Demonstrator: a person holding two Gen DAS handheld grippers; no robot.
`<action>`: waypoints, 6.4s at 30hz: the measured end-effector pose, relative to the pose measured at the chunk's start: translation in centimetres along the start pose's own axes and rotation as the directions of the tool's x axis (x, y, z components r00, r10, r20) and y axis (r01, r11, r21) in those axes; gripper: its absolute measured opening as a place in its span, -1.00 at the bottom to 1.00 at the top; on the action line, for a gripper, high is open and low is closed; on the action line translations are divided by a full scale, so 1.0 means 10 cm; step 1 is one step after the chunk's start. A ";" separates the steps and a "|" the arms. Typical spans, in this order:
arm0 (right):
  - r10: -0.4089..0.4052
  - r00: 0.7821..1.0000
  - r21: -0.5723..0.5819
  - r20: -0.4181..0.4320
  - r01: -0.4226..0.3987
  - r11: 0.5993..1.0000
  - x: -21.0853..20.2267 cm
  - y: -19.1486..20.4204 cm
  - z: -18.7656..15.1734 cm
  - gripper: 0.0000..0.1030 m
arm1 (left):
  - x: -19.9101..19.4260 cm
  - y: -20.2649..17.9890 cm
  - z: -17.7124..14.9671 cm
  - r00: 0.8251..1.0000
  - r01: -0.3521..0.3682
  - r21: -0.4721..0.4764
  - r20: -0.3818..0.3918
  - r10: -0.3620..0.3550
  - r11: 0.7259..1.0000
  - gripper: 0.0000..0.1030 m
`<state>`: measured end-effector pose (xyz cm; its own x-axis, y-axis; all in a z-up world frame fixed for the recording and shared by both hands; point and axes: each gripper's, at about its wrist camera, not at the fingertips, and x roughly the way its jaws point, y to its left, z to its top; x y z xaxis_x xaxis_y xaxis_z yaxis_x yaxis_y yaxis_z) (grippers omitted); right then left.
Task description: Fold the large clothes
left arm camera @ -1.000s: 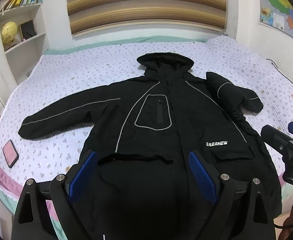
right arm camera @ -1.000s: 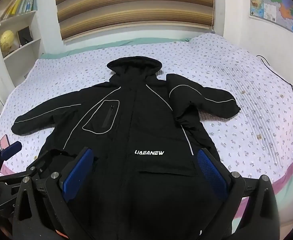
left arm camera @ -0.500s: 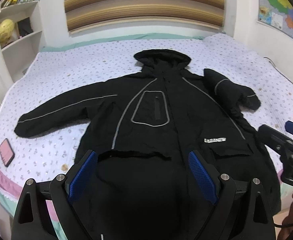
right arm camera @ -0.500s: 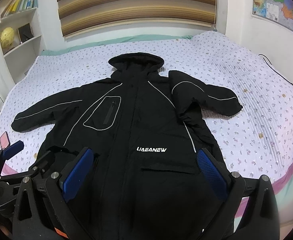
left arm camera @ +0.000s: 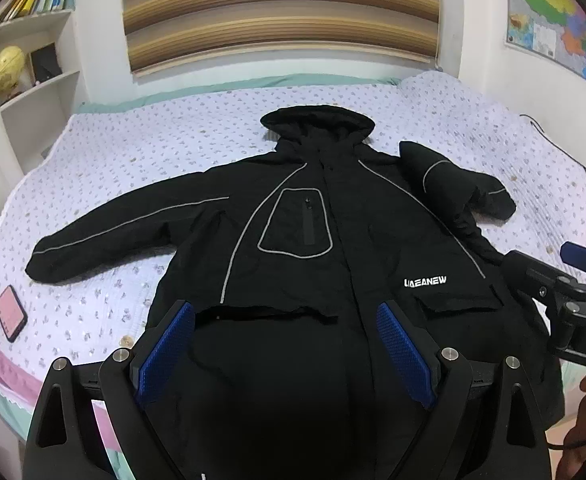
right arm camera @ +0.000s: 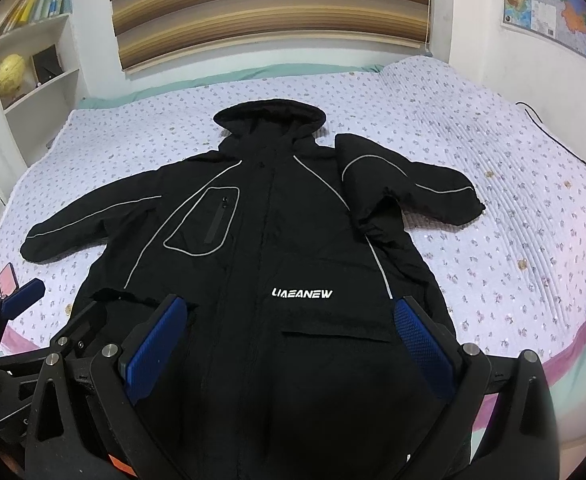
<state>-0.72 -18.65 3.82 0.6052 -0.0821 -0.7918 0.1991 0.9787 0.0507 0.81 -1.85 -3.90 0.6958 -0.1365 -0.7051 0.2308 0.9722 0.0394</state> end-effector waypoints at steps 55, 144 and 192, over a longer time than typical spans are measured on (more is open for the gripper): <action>0.192 0.981 0.648 -0.010 -0.139 0.749 3.08 -3.86 0.89 -0.32 | 3.19 -1.52 0.87 0.962 0.205 0.075 -0.199 -0.187 0.976 0.81; 0.305 0.950 -0.025 -0.062 -0.307 0.951 1.78 -0.55 1.02 -0.11 | 2.58 1.00 0.94 0.863 0.427 -0.300 -0.146 -0.483 0.853 0.69; 0.086 0.985 -0.115 -0.148 -0.103 0.988 3.19 0.50 0.72 0.51 | 3.33 0.98 0.82 0.932 0.255 -0.165 -0.220 -0.288 0.953 -0.02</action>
<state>25.09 -17.71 -16.80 0.4997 0.0307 -0.8657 0.0457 0.9971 0.0617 31.83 1.56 -21.20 0.4324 -0.3655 -0.8243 0.2850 0.9227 -0.2597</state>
